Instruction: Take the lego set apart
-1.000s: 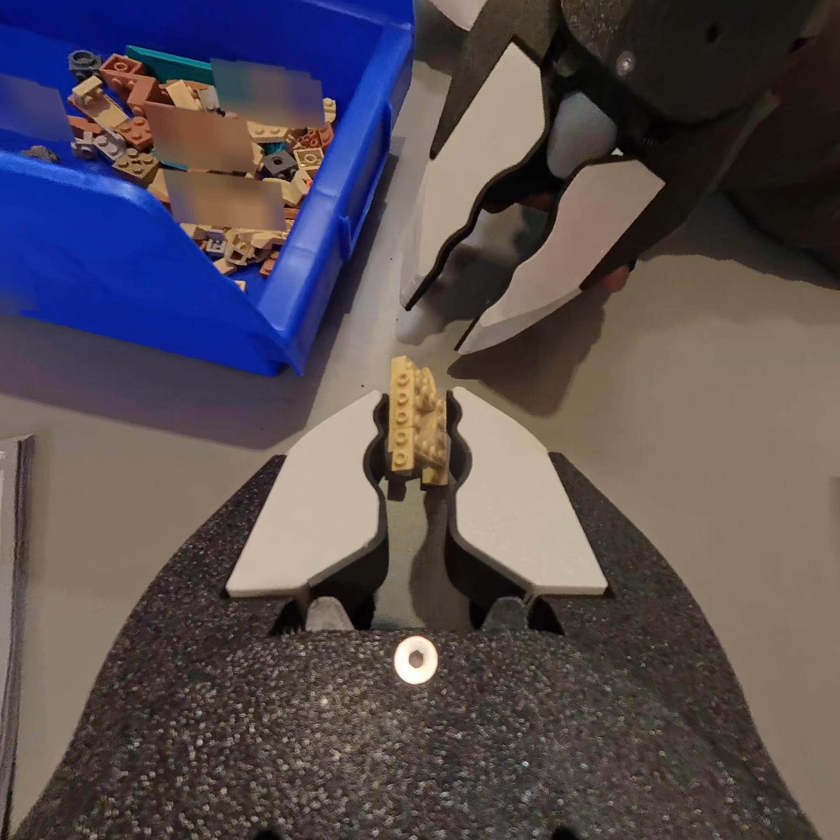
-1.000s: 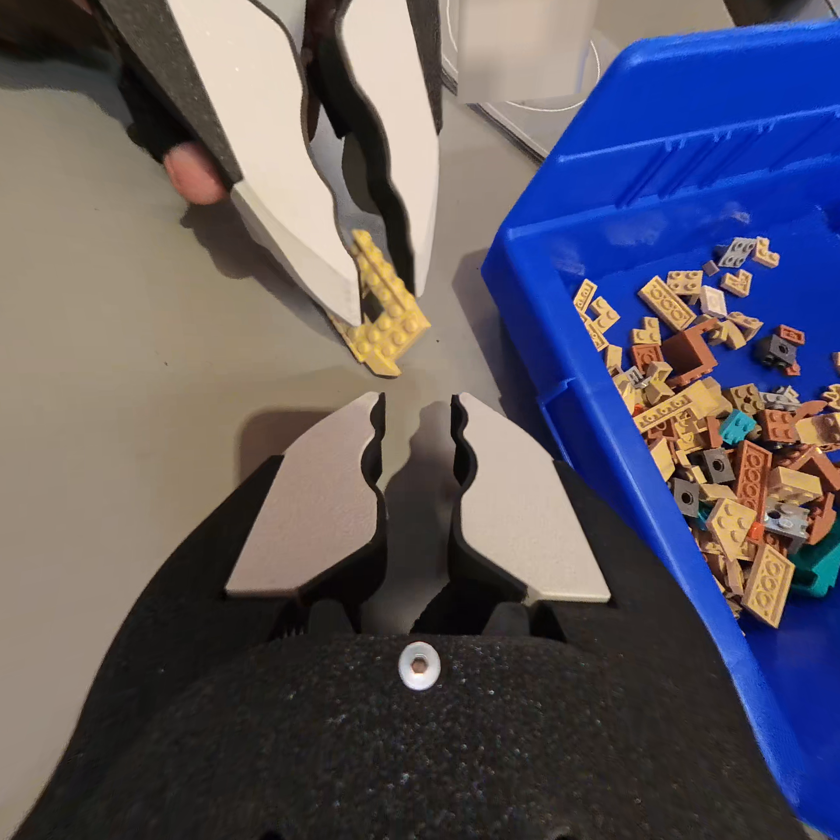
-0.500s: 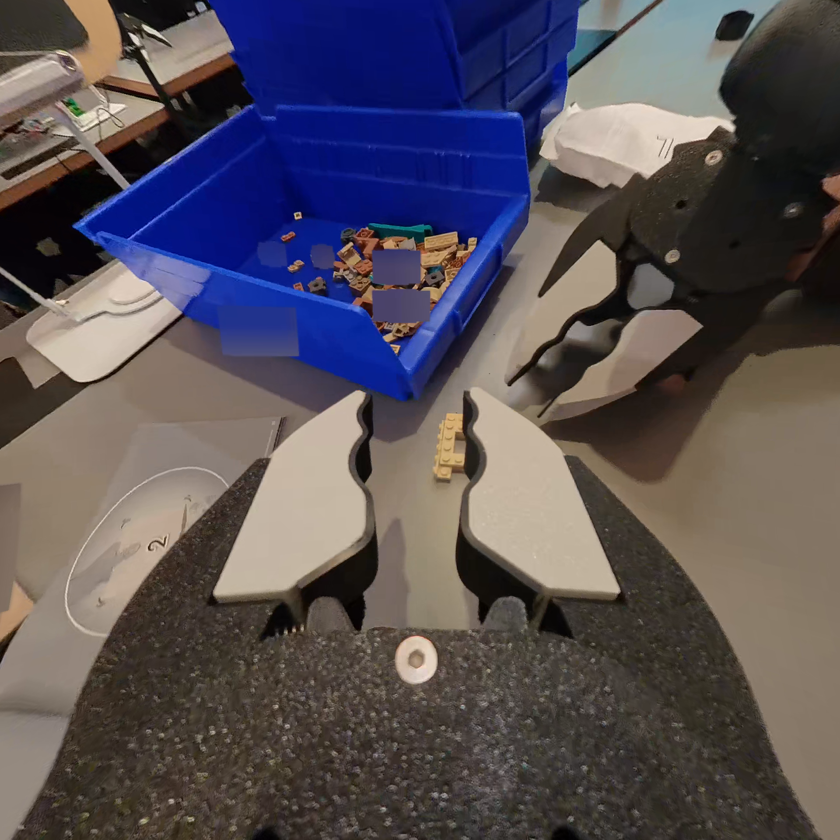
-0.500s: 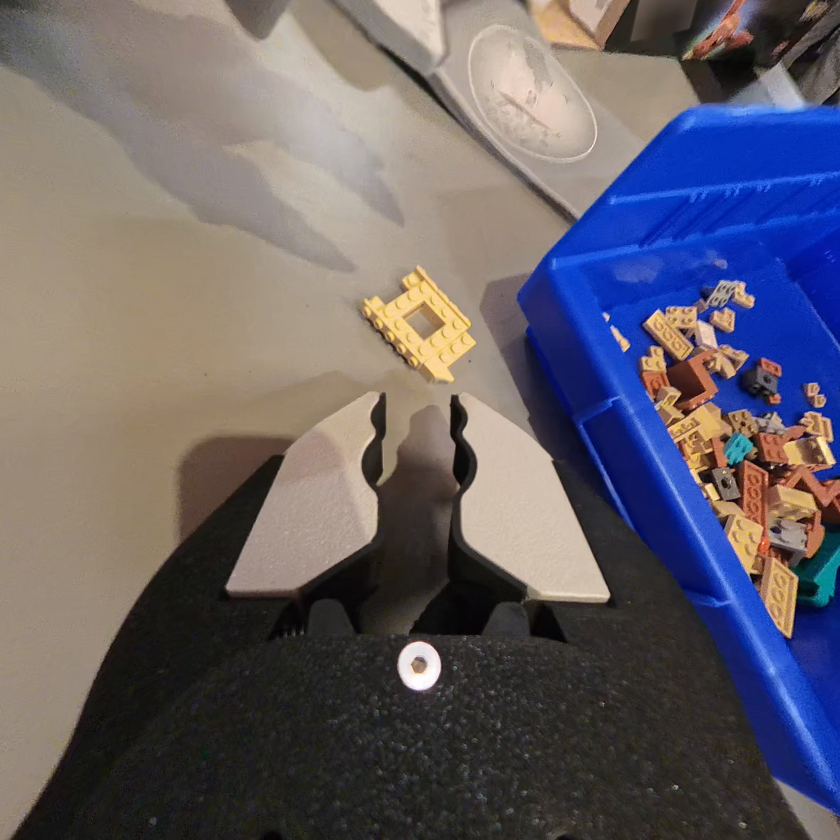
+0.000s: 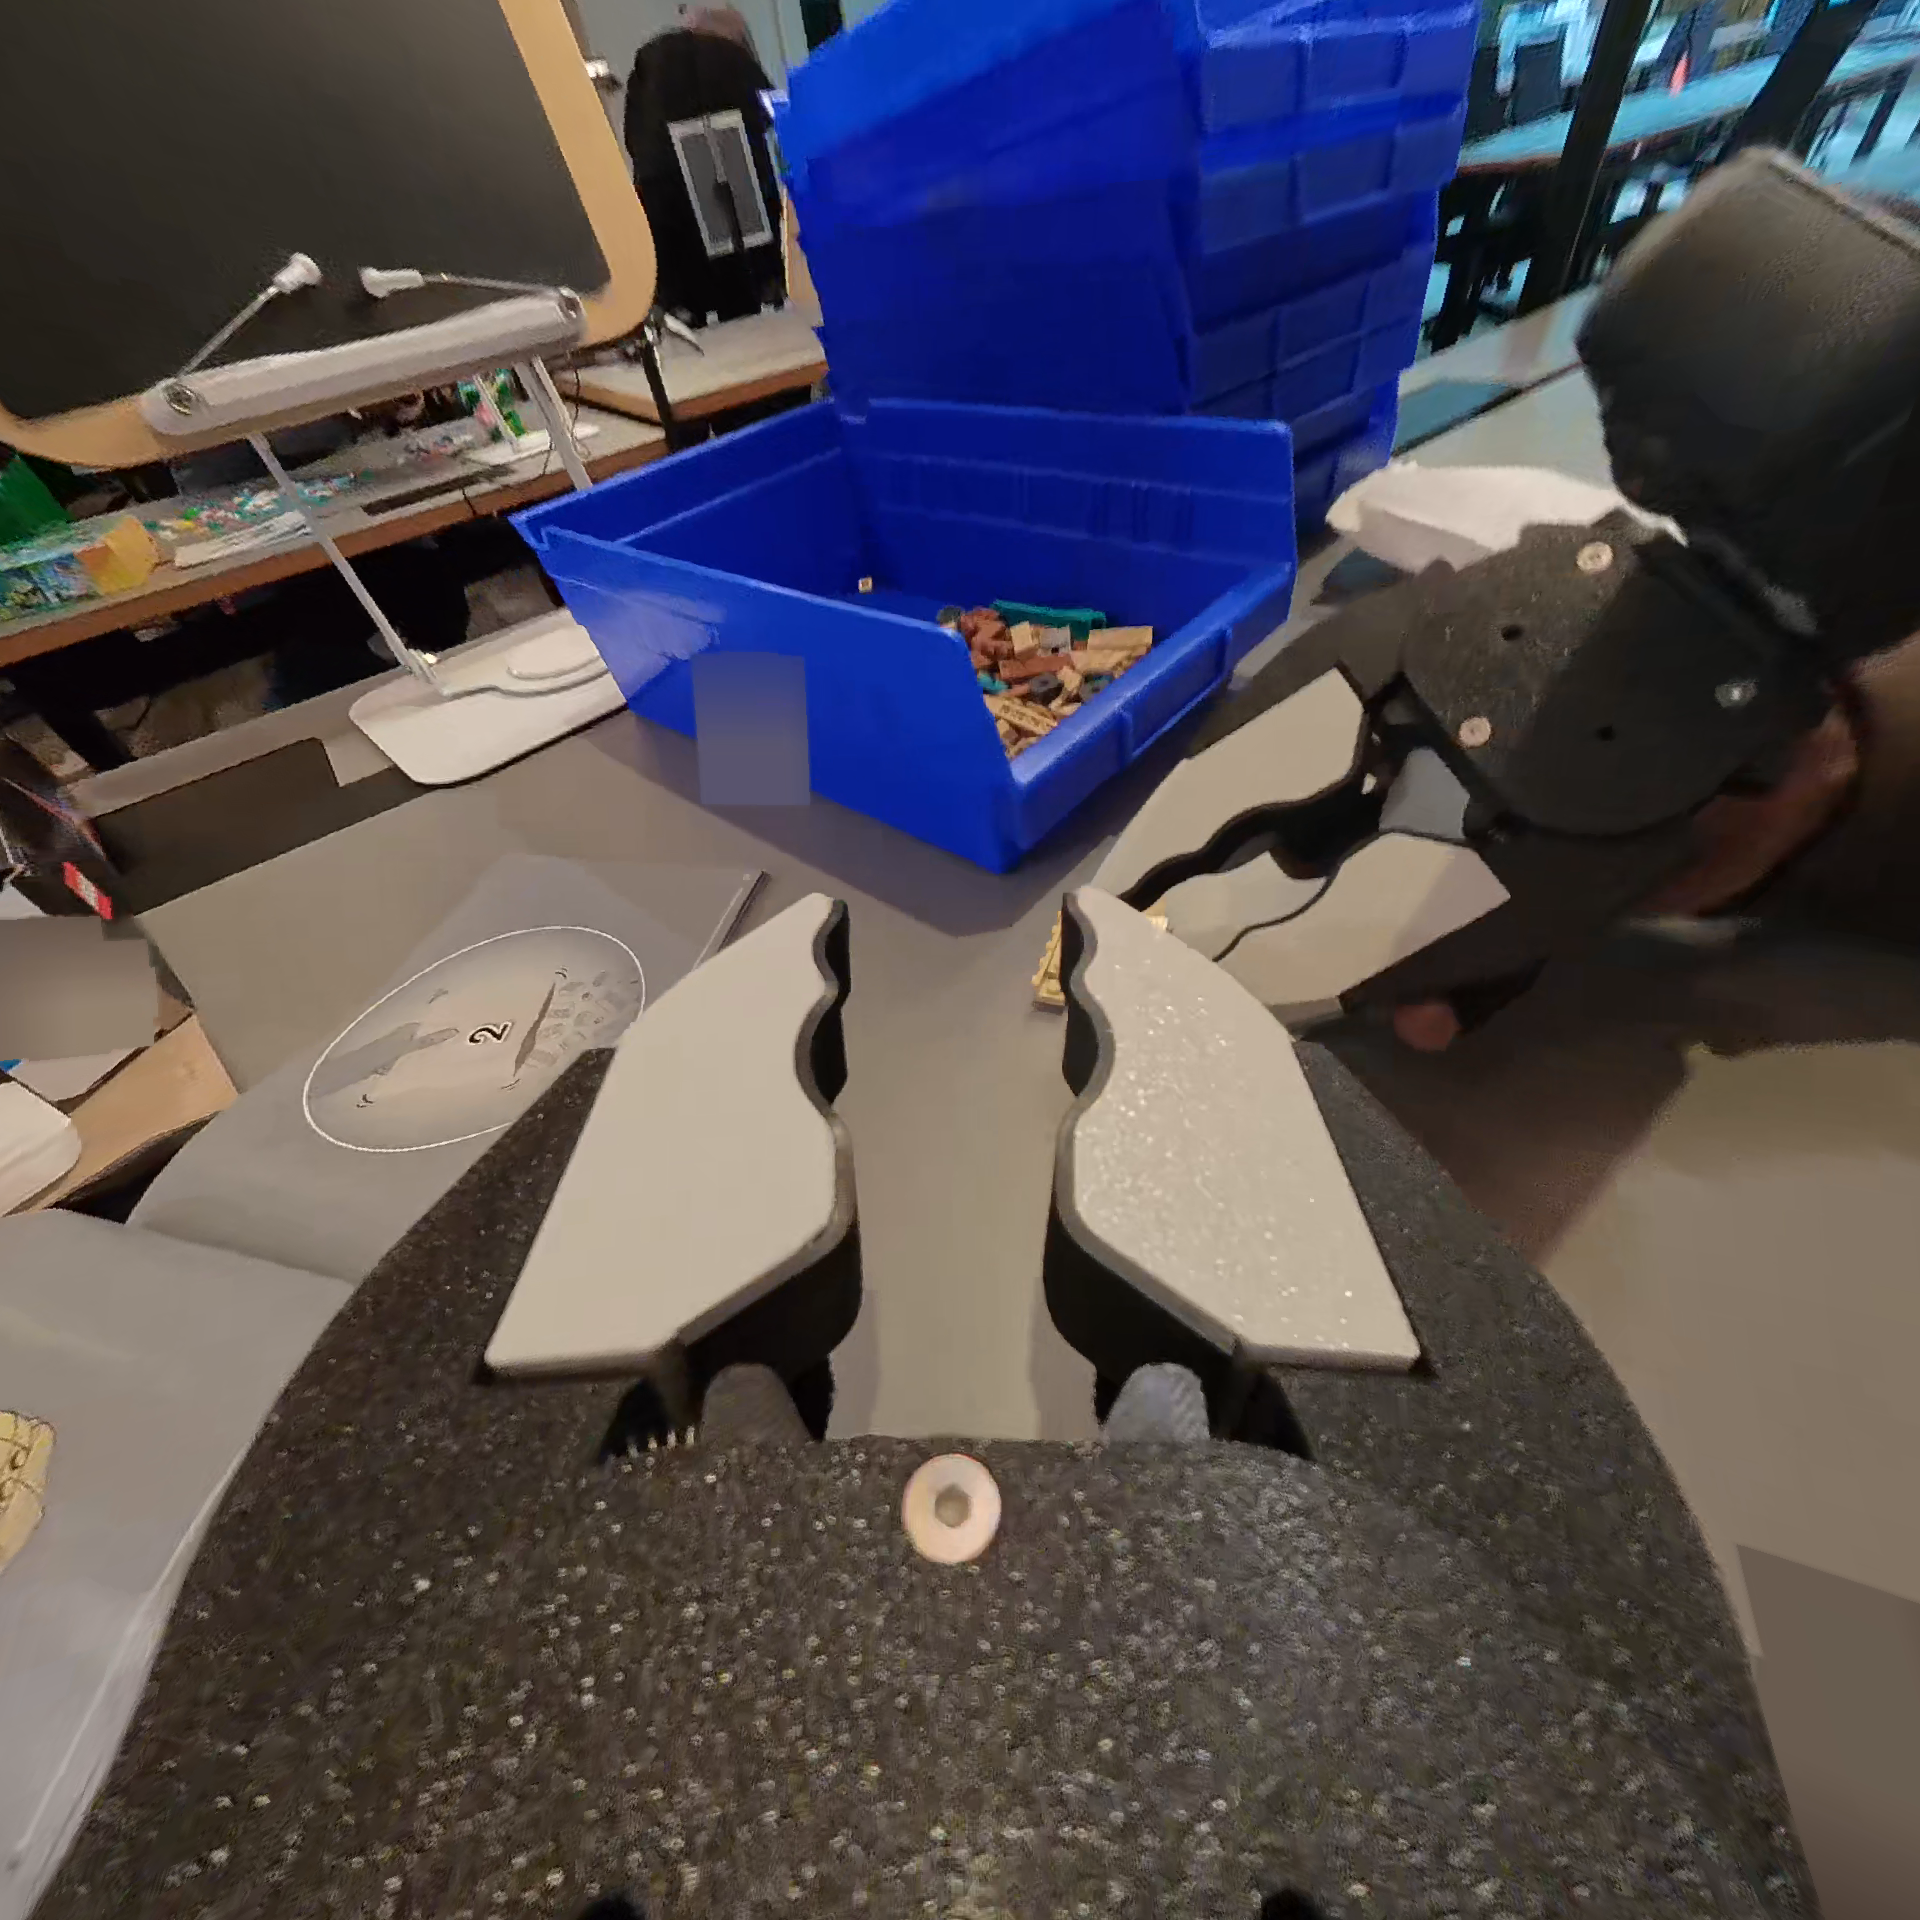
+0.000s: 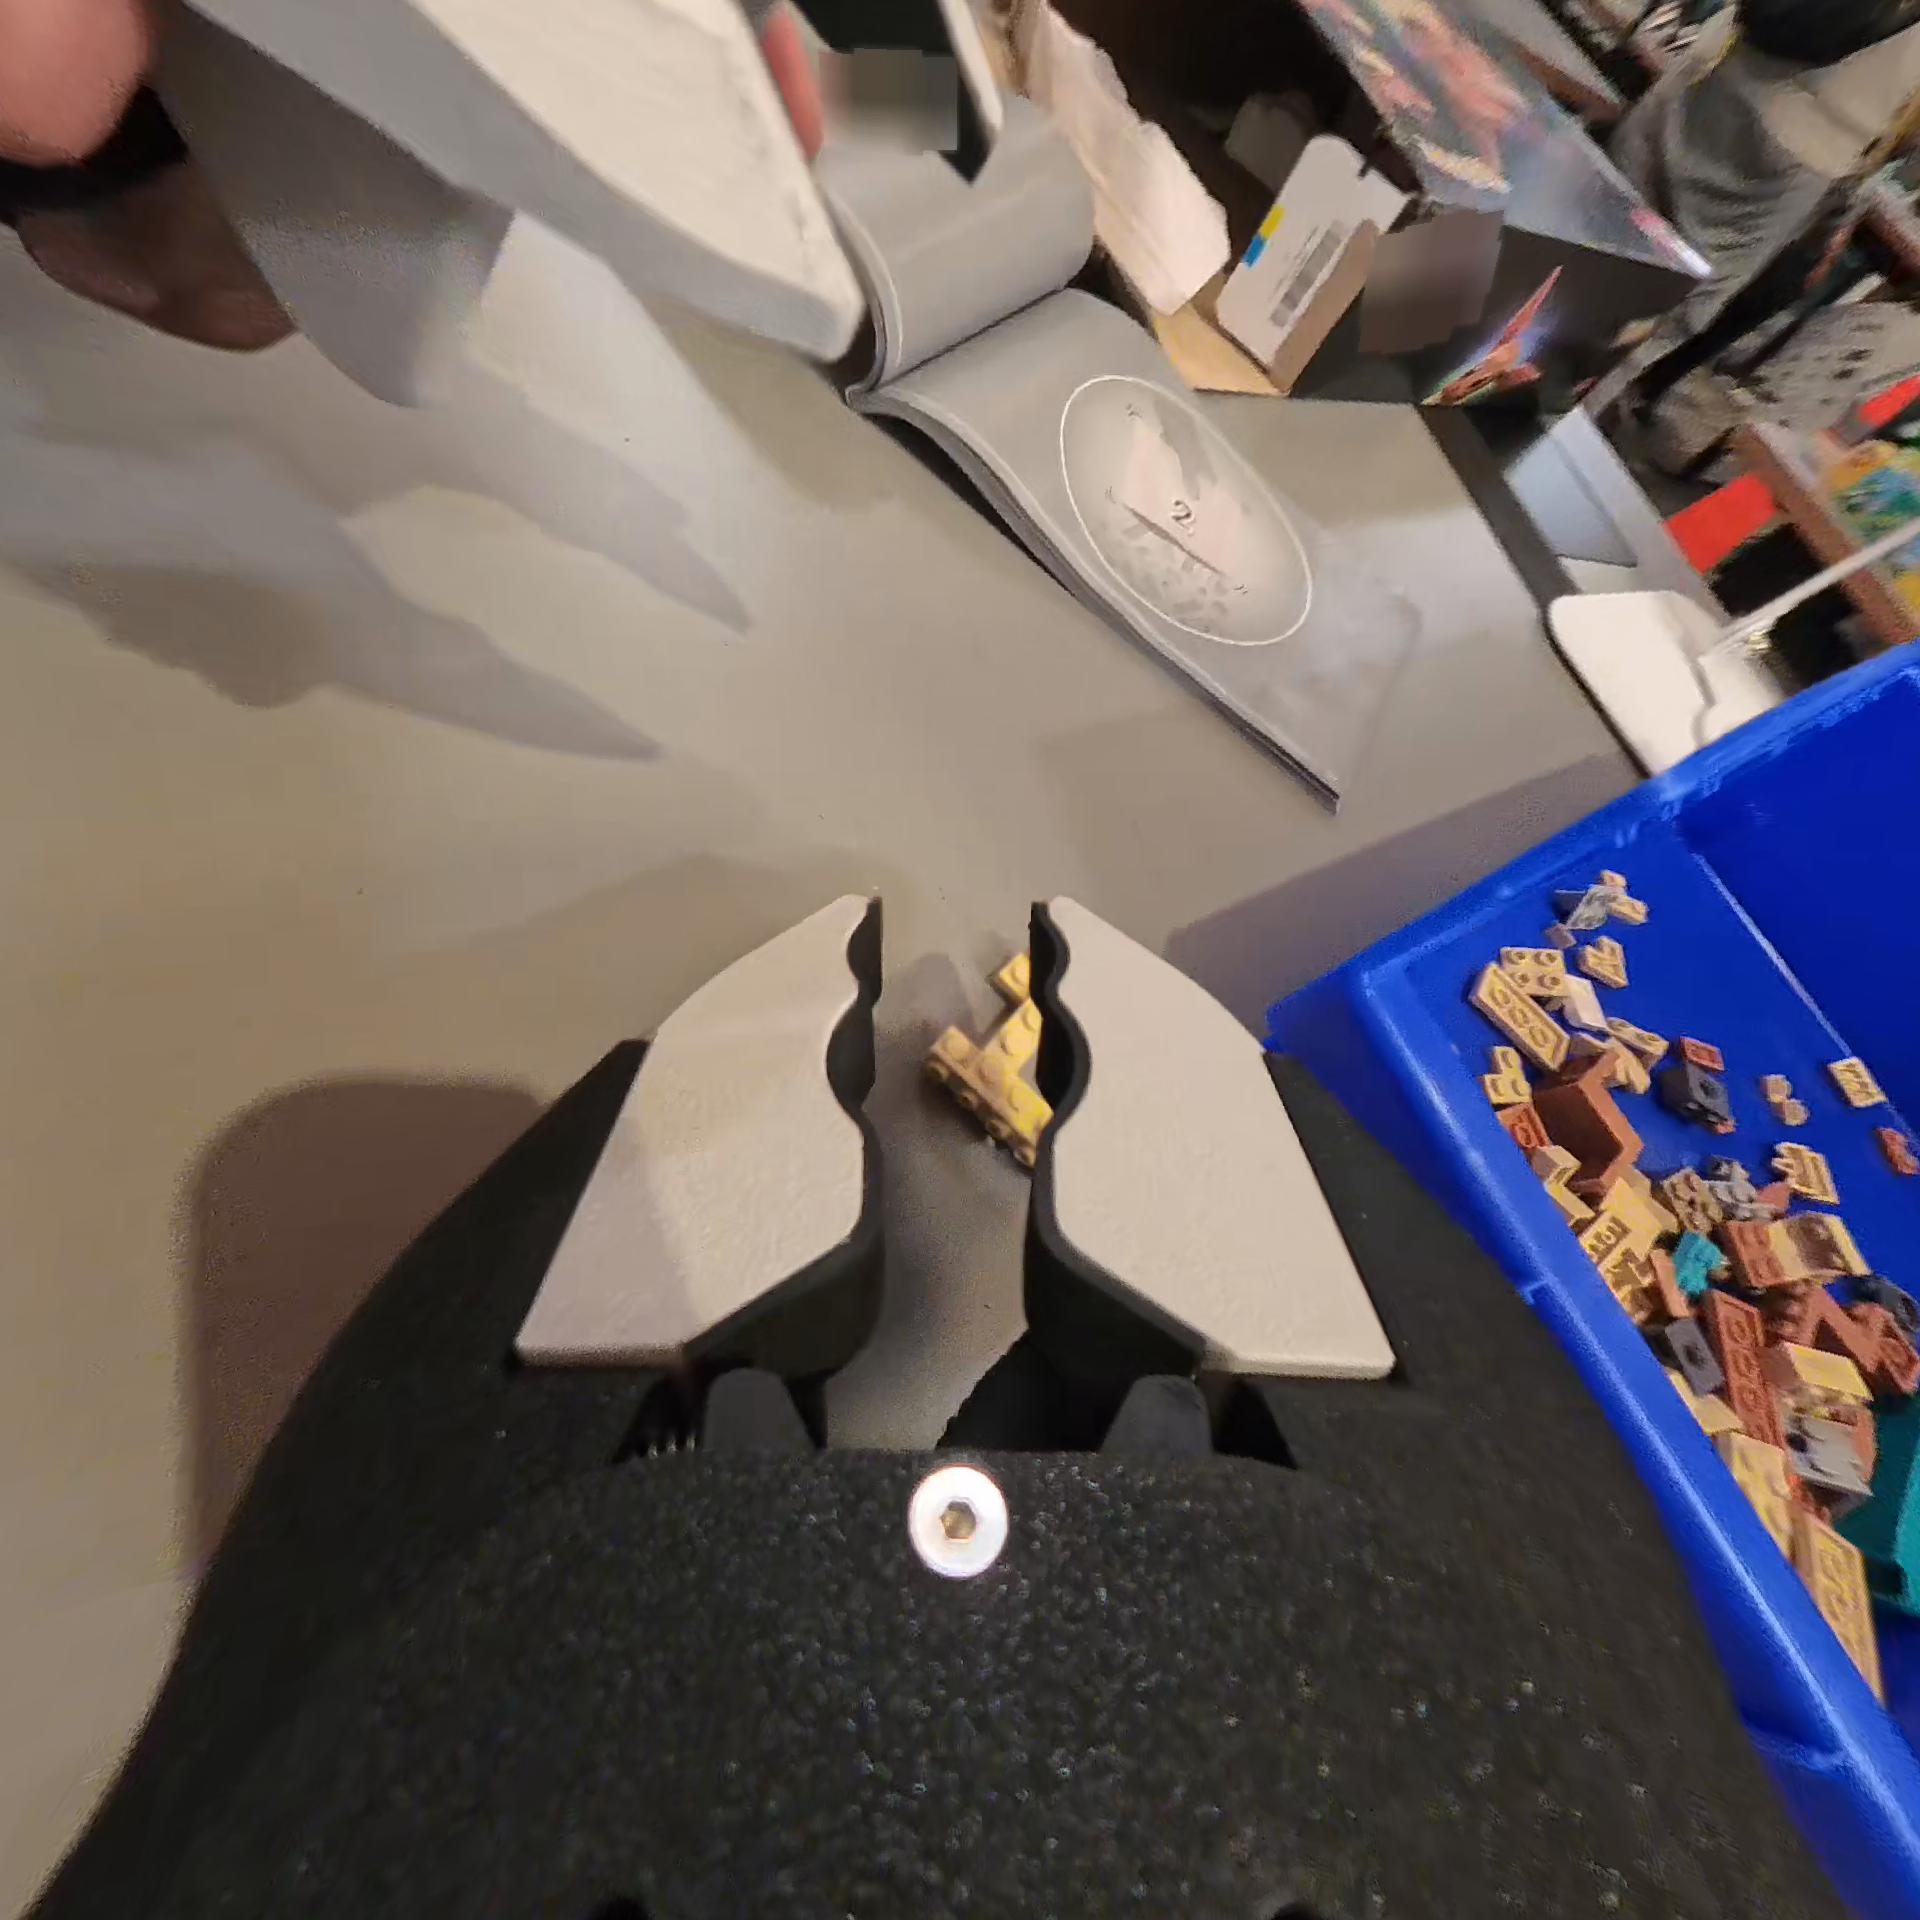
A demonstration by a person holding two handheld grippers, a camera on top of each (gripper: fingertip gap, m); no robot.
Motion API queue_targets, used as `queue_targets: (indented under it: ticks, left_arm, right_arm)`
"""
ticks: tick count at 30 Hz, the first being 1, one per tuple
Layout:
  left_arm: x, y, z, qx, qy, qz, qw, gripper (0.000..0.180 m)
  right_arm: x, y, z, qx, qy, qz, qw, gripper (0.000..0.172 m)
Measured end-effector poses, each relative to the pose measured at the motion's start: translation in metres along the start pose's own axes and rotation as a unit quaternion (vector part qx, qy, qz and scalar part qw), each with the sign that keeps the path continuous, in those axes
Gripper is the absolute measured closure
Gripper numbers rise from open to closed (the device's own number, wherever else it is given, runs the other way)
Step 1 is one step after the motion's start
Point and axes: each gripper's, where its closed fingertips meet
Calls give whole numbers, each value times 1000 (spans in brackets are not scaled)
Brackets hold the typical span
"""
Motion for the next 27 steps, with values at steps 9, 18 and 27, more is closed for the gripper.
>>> queue_targets:
  ticks: [9, 18, 27]
  left_arm:
    - [19, -1, -11, 89, 79, -71, 990, 142]
    - [88, 10, -2, 158, 246, -132, 947, 148]
    - [185, 48, -44, 163, 254, -140, 943, 149]
  right_arm:
    - [10, -28, -12, 98, -60, -4, 993, 144]
    - [34, -25, -8, 125, -56, -47, 990, 148]
    - [28, -54, -2, 228, -4, -78, 970, 150]
Point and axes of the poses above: each gripper's, where its closed fingertips meet, x back along the fingers, z out of its top, y = z × x across the jaws, and after that the axes turned 11 degrees about -y, right-handed
